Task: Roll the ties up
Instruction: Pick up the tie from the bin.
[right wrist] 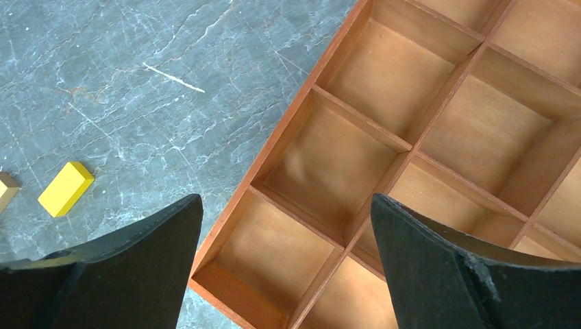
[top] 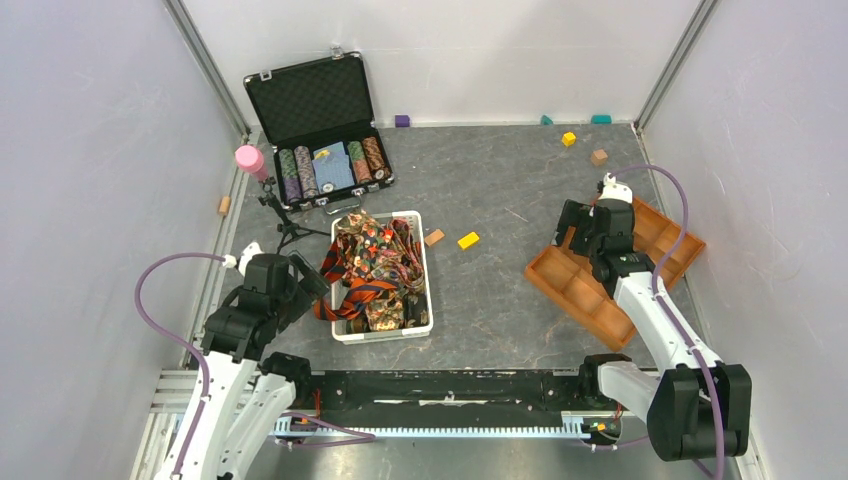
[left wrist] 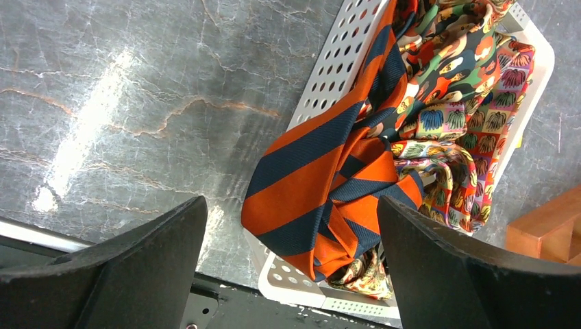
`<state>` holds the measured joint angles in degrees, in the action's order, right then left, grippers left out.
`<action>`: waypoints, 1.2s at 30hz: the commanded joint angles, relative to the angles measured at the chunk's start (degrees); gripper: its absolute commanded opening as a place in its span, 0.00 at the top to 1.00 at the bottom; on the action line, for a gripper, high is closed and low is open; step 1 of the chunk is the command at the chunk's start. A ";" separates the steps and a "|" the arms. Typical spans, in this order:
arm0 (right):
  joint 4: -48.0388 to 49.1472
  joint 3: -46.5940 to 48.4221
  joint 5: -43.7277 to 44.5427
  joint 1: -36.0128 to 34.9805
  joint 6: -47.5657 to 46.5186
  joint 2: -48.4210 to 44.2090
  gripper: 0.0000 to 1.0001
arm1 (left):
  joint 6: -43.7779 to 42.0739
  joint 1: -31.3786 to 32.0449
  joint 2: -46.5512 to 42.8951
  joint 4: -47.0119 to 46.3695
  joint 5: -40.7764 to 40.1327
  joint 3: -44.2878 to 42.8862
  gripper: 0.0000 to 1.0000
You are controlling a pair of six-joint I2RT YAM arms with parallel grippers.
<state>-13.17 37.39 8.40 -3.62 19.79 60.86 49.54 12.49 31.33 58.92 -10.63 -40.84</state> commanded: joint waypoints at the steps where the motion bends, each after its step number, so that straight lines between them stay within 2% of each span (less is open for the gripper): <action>1: 0.77 0.93 -1.65 0.26 0.86 -0.09 0.02 | 2.84 0.25 0.27 -0.52 -1.74 0.16 0.01; 11: 1.30 0.06 -2.73 0.20 1.12 0.97 0.02 | 3.87 1.42 4.74 -6.36 -0.12 3.35 0.12; 15: 1.28 0.14 -3.02 0.26 1.15 1.23 0.01 | 4.40 2.76 5.78 -6.97 -1.61 3.92 0.21; 17: 1.27 0.15 -3.12 0.19 1.21 1.34 0.02 | 4.60 3.06 5.75 -6.95 -2.67 3.94 0.22; 26: 1.30 -0.03 -3.04 0.22 1.37 1.75 0.01 | 4.16 3.24 6.70 -7.92 -3.75 4.22 0.51; 32: 1.26 -0.12 -3.13 0.25 1.47 1.75 0.01 | 3.75 3.23 6.80 -8.47 -4.15 4.44 0.79; 35: 1.29 0.03 -3.13 0.20 1.39 1.61 0.01 | 2.81 3.24 7.11 -8.47 -4.14 3.43 0.97; 36: 1.30 0.13 -3.13 0.24 1.34 1.53 0.01 | 2.25 3.24 7.23 -8.38 -4.10 2.78 0.98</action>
<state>-13.23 37.34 5.98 -3.62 20.78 62.63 52.80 15.51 38.26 52.14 -13.45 -36.36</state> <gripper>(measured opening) 0.986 0.076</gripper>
